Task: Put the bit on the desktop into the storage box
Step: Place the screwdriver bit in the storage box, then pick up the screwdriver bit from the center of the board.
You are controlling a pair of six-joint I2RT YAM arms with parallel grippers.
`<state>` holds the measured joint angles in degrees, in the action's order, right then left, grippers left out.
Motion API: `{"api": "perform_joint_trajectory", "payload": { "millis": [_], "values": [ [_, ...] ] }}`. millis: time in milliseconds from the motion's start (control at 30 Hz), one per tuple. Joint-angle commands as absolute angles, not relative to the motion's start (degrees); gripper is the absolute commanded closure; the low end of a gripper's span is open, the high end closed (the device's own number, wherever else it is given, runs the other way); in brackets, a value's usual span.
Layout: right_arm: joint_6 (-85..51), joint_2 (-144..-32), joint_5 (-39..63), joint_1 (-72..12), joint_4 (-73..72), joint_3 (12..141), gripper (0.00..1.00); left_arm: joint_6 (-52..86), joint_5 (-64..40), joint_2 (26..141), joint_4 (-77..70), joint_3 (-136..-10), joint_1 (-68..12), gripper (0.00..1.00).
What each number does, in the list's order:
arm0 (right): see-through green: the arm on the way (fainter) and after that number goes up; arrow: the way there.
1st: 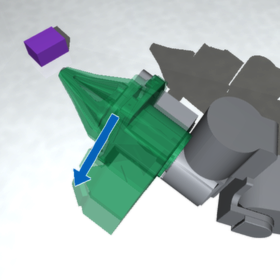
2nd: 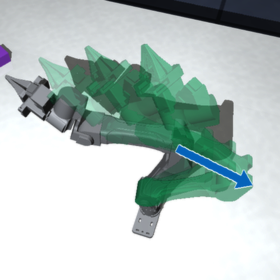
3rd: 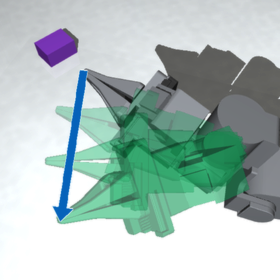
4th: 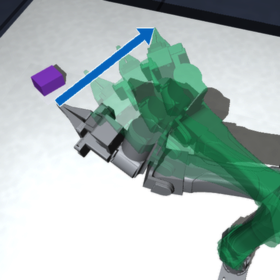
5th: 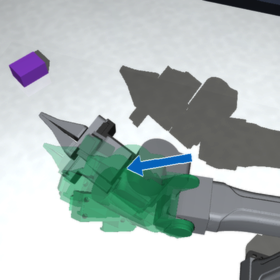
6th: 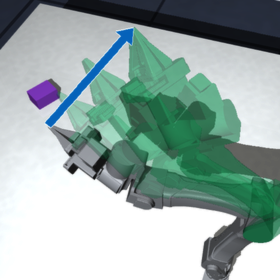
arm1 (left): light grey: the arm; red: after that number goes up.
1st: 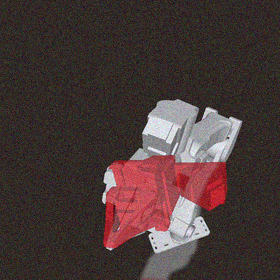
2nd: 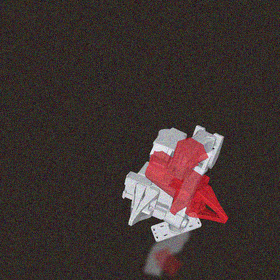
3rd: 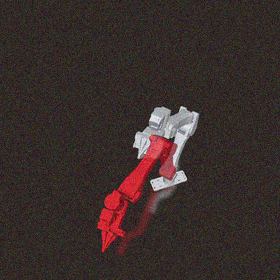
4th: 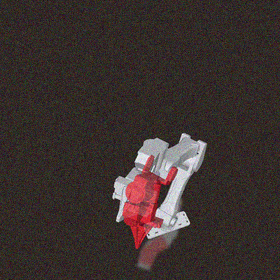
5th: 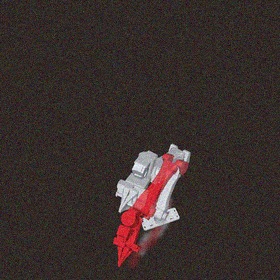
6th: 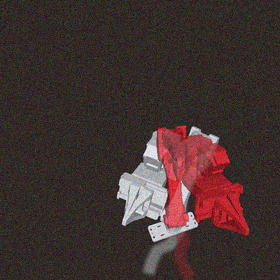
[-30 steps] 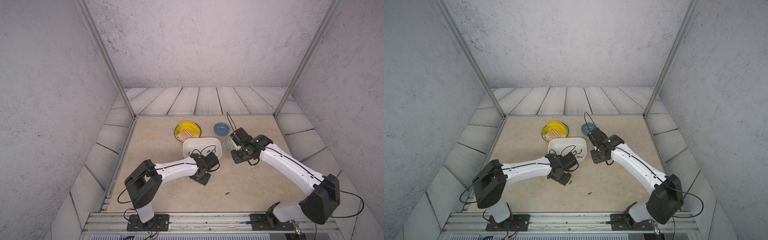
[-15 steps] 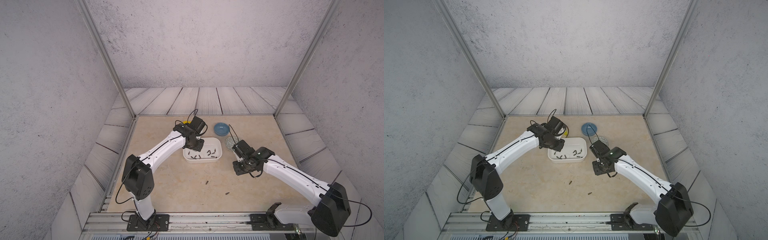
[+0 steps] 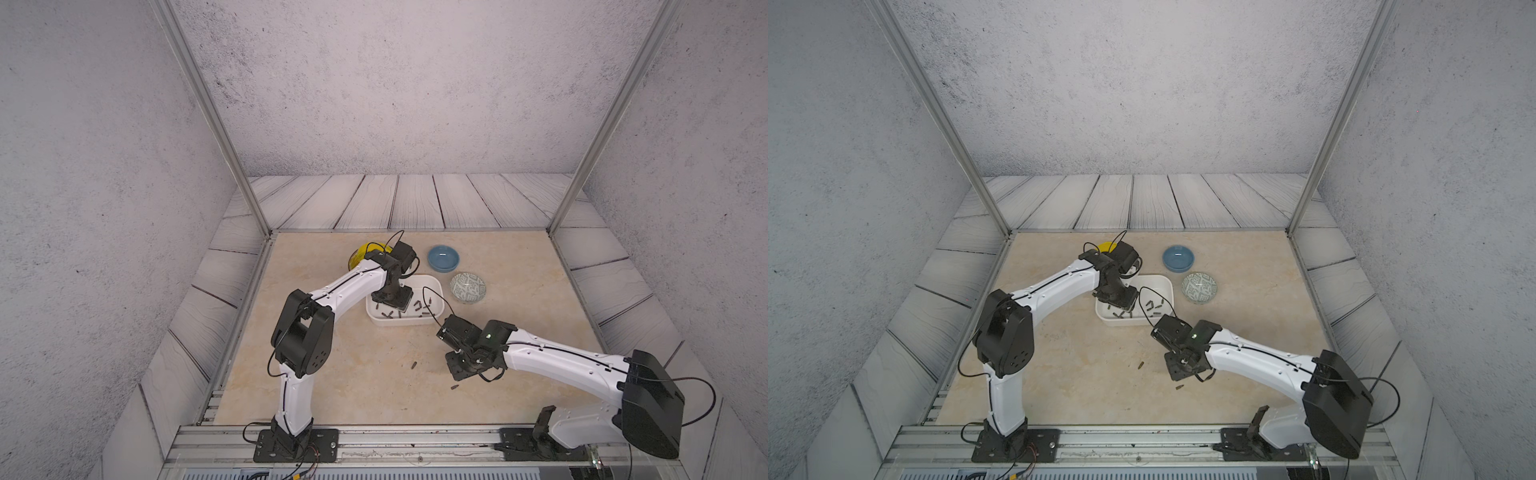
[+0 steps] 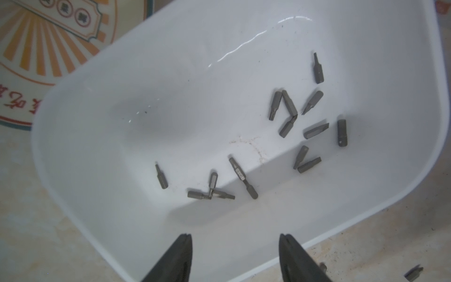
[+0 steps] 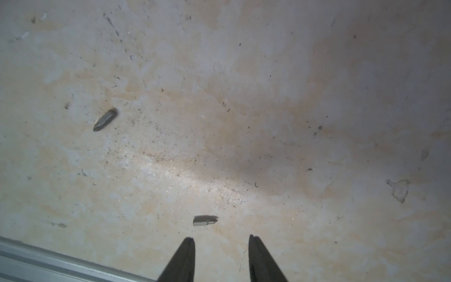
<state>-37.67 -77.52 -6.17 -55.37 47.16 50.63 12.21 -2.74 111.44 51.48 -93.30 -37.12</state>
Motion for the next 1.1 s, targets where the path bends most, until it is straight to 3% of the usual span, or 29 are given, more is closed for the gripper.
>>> {"api": "perform_joint_trajectory", "payload": {
  "millis": [0, 400, 567, 1067],
  "values": [
    [-41.2, -78.0, -7.4, -57.6, 46.7, 49.6, 0.59, 13.4, -1.5, 104.4, 51.1, -91.2, -36.5, 0.36],
    [-40.5, -81.8, -8.4, -62.6, 44.2, 46.8, 0.57, 14.7, -0.2, 92.3, 52.1, -80.5, -36.2, 0.35],
    [-41.8, -81.8, -8.9, -63.1, 44.3, 45.6, 0.51, 15.0, 0.0, 90.9, 52.4, -78.5, -36.2, 0.35],
    [-44.4, -81.5, -9.7, -64.0, 44.8, 42.5, 0.49, 15.1, 0.1, 89.8, 52.3, -76.6, -36.1, 0.35]
  ]
}}
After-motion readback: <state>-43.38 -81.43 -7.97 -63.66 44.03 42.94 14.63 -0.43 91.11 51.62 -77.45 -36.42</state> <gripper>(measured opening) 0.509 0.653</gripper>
